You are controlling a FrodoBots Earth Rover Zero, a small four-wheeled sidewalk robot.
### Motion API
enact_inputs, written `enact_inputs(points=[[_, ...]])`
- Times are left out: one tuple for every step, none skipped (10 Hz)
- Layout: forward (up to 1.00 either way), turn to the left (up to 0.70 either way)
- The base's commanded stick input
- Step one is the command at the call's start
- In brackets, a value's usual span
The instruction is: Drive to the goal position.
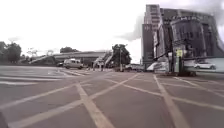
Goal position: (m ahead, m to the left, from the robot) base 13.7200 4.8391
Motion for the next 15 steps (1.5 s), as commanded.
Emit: enact_inputs(points=[[0.45,0.00],[0.45,0.00],[0.45,0.00],[0.45,0.00],[0.45,0.00],[0.45,0.00],[0.45,0.00],[0.45,0.00],[0.45,0.00],[0.45,0.00],[0.45,0.00],[0.45,0.00],[0.45,0.00],[0.45,0.00],[0.45,0.00]])
